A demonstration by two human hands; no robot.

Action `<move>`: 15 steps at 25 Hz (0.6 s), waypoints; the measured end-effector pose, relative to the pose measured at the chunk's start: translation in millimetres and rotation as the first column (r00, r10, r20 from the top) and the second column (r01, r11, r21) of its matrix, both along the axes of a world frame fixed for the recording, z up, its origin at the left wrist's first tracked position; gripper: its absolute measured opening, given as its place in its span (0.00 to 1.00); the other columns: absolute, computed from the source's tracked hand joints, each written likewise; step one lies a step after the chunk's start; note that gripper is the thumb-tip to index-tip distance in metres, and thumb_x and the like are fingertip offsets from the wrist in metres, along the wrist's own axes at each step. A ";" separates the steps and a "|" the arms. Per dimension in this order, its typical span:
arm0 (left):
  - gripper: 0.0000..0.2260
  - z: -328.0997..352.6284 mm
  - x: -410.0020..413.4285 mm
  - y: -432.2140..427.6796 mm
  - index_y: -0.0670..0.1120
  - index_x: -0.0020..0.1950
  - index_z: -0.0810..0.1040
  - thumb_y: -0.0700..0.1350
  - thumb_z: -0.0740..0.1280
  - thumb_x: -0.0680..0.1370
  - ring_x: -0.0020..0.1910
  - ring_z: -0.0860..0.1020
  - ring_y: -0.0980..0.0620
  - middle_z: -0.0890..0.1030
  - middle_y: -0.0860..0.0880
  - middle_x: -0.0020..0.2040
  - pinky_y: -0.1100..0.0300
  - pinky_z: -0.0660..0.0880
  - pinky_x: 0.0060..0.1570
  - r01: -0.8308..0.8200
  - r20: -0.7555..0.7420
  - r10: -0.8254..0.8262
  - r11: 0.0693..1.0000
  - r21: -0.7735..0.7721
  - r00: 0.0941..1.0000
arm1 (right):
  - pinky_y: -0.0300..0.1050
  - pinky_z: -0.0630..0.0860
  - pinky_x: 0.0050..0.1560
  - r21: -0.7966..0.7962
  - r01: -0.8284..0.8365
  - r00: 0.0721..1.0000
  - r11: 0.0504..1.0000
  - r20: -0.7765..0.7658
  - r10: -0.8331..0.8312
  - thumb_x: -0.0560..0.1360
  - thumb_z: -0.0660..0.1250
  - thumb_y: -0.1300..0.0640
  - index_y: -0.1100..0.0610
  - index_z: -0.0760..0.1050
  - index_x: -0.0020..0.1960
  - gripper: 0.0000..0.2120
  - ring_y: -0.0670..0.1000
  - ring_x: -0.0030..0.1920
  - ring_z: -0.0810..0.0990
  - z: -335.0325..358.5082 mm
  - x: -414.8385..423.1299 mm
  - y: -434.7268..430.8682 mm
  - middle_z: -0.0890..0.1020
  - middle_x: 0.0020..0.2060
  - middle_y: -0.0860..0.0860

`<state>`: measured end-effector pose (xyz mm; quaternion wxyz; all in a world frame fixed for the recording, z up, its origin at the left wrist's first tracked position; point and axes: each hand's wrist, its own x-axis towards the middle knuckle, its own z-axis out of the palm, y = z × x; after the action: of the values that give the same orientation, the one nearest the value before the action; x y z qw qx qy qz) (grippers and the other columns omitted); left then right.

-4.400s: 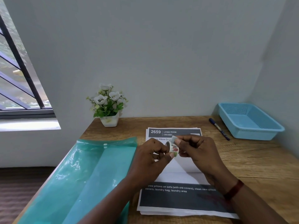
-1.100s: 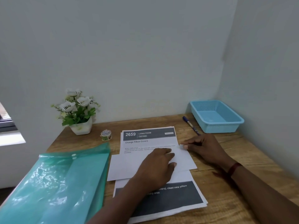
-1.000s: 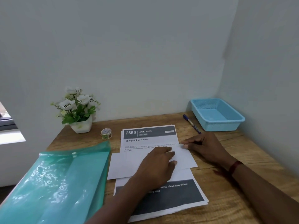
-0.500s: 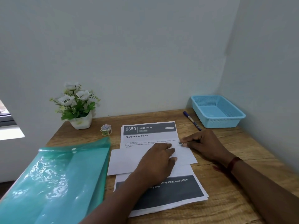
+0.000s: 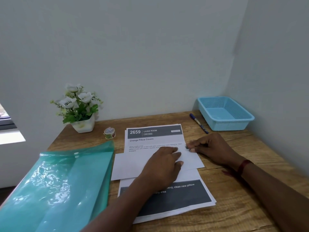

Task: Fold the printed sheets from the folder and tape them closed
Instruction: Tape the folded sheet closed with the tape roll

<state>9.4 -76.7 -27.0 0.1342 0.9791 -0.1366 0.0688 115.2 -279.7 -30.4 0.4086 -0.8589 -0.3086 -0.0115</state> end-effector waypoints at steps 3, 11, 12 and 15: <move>0.20 0.1 0.4 0.5 0.49 0.74 0.68 0.52 0.56 0.83 0.74 0.61 0.52 0.66 0.51 0.76 0.60 0.57 0.71 0.017 0.013 -0.017 1.000 0.000 1.000 | 0.33 0.75 0.59 -0.028 -0.009 1.000 1.000 -0.002 0.009 0.70 0.75 0.59 0.49 0.85 0.50 0.10 0.36 0.50 0.82 0.7 1.4 -0.3 0.86 0.46 0.40; 0.22 -2.0 6.0 -4.0 0.50 0.77 0.62 0.53 0.55 0.82 0.69 0.65 0.47 0.67 0.49 0.73 0.51 0.64 0.67 0.005 0.005 -0.006 0.998 0.067 1.000 | 0.32 0.73 0.60 -0.080 -0.047 0.998 0.996 0.028 0.049 0.71 0.75 0.57 0.48 0.84 0.52 0.10 0.34 0.53 0.80 1.5 2.0 -3.3 0.85 0.48 0.39; 0.23 -2.3 8.1 -5.8 0.50 0.77 0.61 0.53 0.54 0.82 0.67 0.66 0.47 0.67 0.49 0.72 0.50 0.65 0.65 -0.002 0.008 0.001 0.995 0.098 1.000 | 0.31 0.73 0.59 -0.082 -0.052 0.998 0.995 0.023 0.055 0.71 0.75 0.57 0.47 0.84 0.52 0.11 0.34 0.54 0.80 2.1 1.6 -4.0 0.85 0.48 0.39; 0.27 -5.0 10.7 -8.9 0.51 0.78 0.58 0.56 0.48 0.79 0.64 0.66 0.46 0.66 0.47 0.70 0.49 0.65 0.61 -0.019 0.029 0.014 0.983 0.185 0.999 | 0.28 0.71 0.59 -0.100 -0.078 0.997 0.992 0.014 0.079 0.72 0.75 0.57 0.46 0.84 0.54 0.12 0.33 0.56 0.78 2.3 1.3 -5.9 0.84 0.50 0.37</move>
<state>20.0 -85.5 -31.9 0.0401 0.9874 -0.1362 0.0705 116.5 -285.6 -28.1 0.3625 -0.8653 -0.3461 0.0122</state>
